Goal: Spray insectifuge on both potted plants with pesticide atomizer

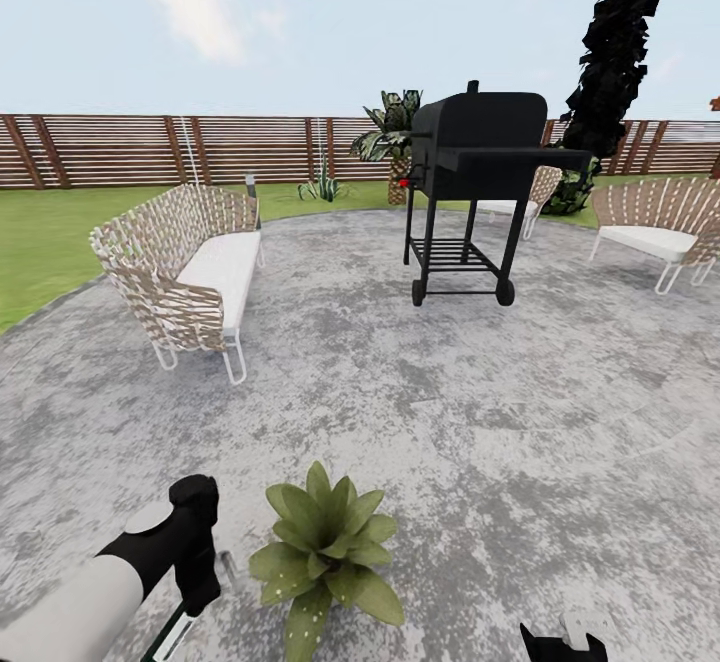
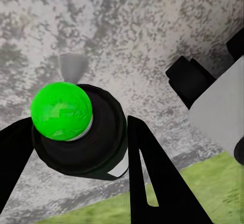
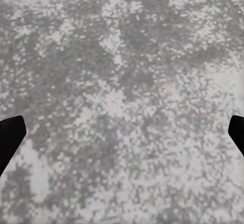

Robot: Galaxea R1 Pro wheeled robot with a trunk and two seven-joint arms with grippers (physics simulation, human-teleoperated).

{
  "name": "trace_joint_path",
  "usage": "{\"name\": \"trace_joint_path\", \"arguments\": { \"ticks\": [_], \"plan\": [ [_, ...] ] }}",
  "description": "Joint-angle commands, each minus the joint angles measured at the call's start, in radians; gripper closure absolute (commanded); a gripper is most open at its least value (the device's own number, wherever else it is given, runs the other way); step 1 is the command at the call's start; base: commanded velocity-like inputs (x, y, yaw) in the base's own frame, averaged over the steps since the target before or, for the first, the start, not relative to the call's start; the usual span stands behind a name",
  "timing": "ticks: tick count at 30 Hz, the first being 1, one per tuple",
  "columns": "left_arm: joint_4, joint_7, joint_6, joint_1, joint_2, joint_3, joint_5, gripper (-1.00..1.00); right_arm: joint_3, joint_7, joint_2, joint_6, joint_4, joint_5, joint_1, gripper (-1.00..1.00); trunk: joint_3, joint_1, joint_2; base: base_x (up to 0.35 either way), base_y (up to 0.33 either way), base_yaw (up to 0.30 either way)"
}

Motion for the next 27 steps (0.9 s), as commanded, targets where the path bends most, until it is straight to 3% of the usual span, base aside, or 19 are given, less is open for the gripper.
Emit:
{"name": "trace_joint_path", "arguments": {
  "ticks": [1,3,7,10,13,17,27],
  "plan": [
    [-0.002,-0.008,0.011,-0.001,0.002,0.025,-0.001,1.00,-0.009,0.006,0.000,-0.003,0.001,0.004,-0.001,-1.00,-0.001,0.000,0.000,0.000,0.000,0.000],
    [-0.008,-0.009,0.011,-0.006,0.002,0.085,0.000,1.00,-0.009,0.006,0.000,-0.003,0.001,0.004,-0.001,-1.00,-0.001,0.000,0.000,0.000,0.000,0.000],
    [-0.017,-0.010,0.010,-0.015,-0.007,0.131,-0.001,1.00,-0.009,0.006,0.000,-0.003,0.001,0.004,-0.001,-1.00,-0.001,0.000,0.000,0.000,0.000,0.000],
    [-0.036,-0.017,0.004,-0.014,-0.013,0.127,-0.005,1.00,-0.009,0.006,0.000,-0.003,0.001,0.004,-0.001,-1.00,-0.001,0.000,0.000,0.000,0.000,0.000],
    [-0.078,-0.077,-0.017,-0.010,-0.011,0.105,-0.009,1.00,-0.009,0.006,0.000,-0.003,0.002,0.004,-0.001,-1.00,-0.001,0.000,0.000,0.000,0.000,0.000],
    [-0.108,-0.109,-0.120,-0.002,-0.008,0.035,-0.012,1.00,-0.009,0.007,0.000,-0.003,0.002,0.004,-0.001,-1.00,-0.001,0.000,0.000,0.000,0.000,0.000],
    [-0.108,-0.107,-0.129,-0.001,-0.008,0.024,-0.016,1.00,-0.009,0.007,0.000,-0.003,0.002,0.004,-0.001,-1.00,-0.001,0.000,0.000,-0.070,0.000,0.000]
  ]
}}
